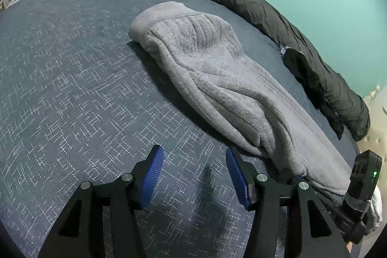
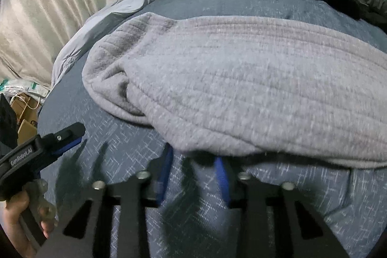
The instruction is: Fold clothes
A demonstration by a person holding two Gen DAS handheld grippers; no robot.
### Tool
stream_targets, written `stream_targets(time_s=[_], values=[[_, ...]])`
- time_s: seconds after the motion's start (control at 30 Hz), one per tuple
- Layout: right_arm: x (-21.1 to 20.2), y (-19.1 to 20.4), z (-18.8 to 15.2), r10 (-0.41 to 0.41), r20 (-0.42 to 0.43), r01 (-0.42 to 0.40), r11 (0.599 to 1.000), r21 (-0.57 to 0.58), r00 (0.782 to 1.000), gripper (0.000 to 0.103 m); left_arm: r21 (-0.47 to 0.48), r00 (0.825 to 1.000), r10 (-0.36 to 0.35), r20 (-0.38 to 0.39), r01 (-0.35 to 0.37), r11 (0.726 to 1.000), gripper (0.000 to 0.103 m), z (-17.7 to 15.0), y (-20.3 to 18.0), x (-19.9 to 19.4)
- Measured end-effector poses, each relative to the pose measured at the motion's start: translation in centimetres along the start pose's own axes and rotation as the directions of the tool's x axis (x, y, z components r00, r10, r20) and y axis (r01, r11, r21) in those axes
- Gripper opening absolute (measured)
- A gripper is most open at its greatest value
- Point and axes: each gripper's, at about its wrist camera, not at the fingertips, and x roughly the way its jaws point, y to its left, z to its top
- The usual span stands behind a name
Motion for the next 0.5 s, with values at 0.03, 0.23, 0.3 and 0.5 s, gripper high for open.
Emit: stream_targets(time_s=[0.03,0.23,0.3,0.5], values=[[-0.1,0.1,0.1,0.001,0.003,-0.001,1.000,-0.005,1.000,0.010,-0.001,1.000,0.000,0.000,0.000,1.000,0.058,0.0,-0.1,0.0],[-2.6,1.2,1.0,0.062,0.027,-0.060,0.996,-0.062,0.998,0.003,0.005,1.000,0.010,0.005,-0.010,1.000,0.058,0.0,0.0,-0.2],[-4.1,1.1,0.7,0.096,0.026,-0.094,0.993,-0.070,0.995,0.003,0.001,1.000,0.009,0.006,-0.009,1.000,0.058,0.0,0.2,-0.3],[-5.8,-0.5,-1.6,0.114,-0.036,-0.116,0.990,-0.077,0.993,0.002,-0.010,1.000,0.009,0.011,-0.009,1.000,0.058,0.3,0.6,-0.5]])
